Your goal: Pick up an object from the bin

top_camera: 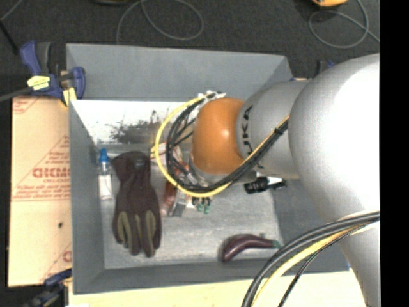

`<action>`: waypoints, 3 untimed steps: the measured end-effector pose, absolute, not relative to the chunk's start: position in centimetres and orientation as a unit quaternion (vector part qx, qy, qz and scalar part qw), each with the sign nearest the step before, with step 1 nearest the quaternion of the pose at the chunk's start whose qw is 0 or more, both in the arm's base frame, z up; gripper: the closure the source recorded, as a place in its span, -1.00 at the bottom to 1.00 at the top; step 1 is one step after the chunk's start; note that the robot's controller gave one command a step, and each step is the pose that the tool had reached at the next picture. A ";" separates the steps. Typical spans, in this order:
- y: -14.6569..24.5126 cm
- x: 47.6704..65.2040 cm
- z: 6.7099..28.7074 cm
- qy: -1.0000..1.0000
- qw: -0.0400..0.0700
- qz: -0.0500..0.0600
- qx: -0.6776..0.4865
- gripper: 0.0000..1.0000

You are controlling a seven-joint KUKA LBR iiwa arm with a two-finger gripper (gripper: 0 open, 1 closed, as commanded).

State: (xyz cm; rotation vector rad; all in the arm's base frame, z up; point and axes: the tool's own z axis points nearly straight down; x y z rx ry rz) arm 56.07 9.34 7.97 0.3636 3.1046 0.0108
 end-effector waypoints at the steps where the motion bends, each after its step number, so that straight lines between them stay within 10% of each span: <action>1: 8.5 56.8 7.5 1.000 0.012 0.002 -0.022 1.00; 3: 9.4 57.0 10.7 1.000 0.008 0.002 -0.018 1.00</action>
Offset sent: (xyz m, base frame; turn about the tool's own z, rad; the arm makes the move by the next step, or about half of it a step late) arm 0.0000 0.0000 0.0000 0.0000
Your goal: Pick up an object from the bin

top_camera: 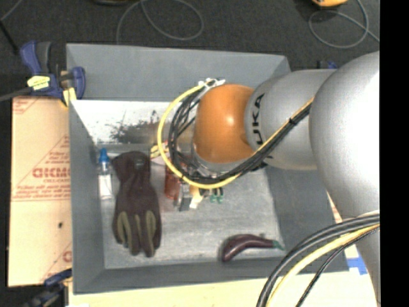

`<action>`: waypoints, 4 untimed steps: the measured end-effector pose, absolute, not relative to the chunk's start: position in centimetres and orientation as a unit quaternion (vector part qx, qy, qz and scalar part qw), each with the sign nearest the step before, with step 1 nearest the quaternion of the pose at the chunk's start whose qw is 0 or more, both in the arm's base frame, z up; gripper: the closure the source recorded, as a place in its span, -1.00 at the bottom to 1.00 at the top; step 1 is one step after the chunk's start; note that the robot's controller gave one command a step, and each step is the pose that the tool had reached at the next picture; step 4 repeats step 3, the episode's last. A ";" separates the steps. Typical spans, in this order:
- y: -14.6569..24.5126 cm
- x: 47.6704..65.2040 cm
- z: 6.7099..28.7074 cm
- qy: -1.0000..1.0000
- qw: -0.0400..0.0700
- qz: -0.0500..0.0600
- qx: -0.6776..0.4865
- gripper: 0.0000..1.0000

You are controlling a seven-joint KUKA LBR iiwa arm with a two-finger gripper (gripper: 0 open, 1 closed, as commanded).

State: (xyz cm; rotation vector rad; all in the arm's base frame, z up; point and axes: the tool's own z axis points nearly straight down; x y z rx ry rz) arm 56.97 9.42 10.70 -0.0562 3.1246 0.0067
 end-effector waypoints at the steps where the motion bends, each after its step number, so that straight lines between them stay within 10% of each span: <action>1: 9.4 57.2 13.9 1.000 0.015 0.003 -0.022 1.00; 4: 9.3 56.9 11.4 0.999 0.019 0.003 -0.025 1.00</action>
Offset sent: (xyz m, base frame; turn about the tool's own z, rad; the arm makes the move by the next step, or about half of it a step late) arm -0.0048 0.0039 0.0456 0.0117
